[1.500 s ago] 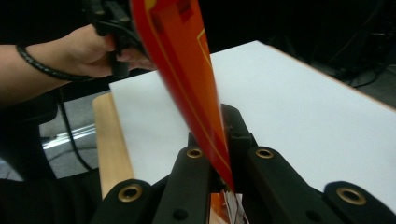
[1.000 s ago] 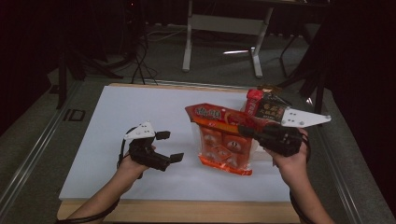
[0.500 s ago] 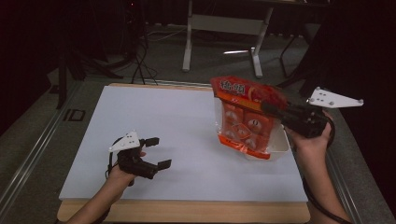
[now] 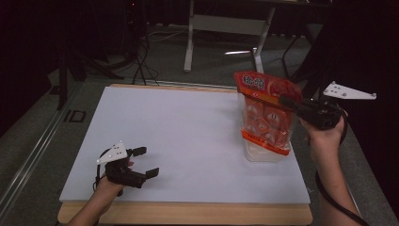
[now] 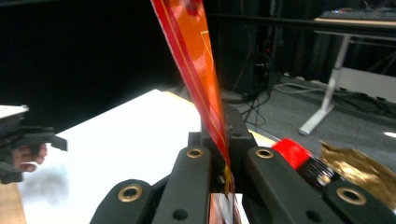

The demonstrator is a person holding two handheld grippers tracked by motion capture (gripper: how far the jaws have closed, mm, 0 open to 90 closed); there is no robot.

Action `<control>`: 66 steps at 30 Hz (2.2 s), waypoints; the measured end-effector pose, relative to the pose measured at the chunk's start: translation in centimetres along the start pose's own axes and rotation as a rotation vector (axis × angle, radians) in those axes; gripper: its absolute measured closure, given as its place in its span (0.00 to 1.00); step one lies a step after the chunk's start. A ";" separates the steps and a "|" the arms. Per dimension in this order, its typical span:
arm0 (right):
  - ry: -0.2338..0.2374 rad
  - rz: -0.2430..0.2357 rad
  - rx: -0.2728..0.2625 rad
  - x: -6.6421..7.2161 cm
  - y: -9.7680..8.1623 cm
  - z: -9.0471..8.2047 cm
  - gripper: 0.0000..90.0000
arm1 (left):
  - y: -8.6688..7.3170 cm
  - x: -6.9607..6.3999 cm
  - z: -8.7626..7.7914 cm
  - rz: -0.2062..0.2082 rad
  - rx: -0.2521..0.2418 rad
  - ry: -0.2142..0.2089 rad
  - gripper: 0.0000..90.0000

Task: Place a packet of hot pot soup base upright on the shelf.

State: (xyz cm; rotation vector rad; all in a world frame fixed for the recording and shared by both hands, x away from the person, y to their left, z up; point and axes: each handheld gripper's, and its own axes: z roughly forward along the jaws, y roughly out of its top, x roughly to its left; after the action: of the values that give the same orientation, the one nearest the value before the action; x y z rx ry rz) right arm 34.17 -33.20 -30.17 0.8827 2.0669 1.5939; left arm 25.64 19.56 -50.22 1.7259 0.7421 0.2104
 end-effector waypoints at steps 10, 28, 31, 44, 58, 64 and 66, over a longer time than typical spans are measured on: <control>-0.033 0.036 0.036 -2.1 -1.7 0.9 1.00 | -0.3 0.1 0.0 0.006 -0.008 0.013 0.02; -0.023 0.144 0.052 -4.6 -6.6 2.0 1.00 | -1.0 0.7 0.4 -0.012 0.001 0.008 0.02; -0.026 0.180 0.058 -5.3 -8.2 2.0 1.00 | -1.0 0.7 0.4 -0.017 -0.002 0.008 0.02; -0.073 0.215 0.048 -6.3 -11.1 0.6 0.99 | -1.3 0.7 0.7 -0.018 0.016 0.002 0.02; -0.170 0.102 -0.005 -3.0 -6.7 -0.4 0.47 | -1.4 0.8 0.9 -0.015 0.026 0.002 0.02; -0.176 0.015 -0.078 -0.1 -4.2 -1.2 0.36 | -1.5 0.7 0.8 -0.015 0.025 0.004 0.02; -0.172 -0.010 -0.087 0.8 -3.8 -1.3 0.34 | -1.5 0.7 0.8 -0.013 0.027 0.003 0.02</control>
State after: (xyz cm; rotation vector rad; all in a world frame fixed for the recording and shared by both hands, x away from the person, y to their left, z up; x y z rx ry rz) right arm 31.86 -34.19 -33.39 0.9422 1.8667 1.5334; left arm 26.05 19.54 -52.01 1.7463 0.7609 0.1951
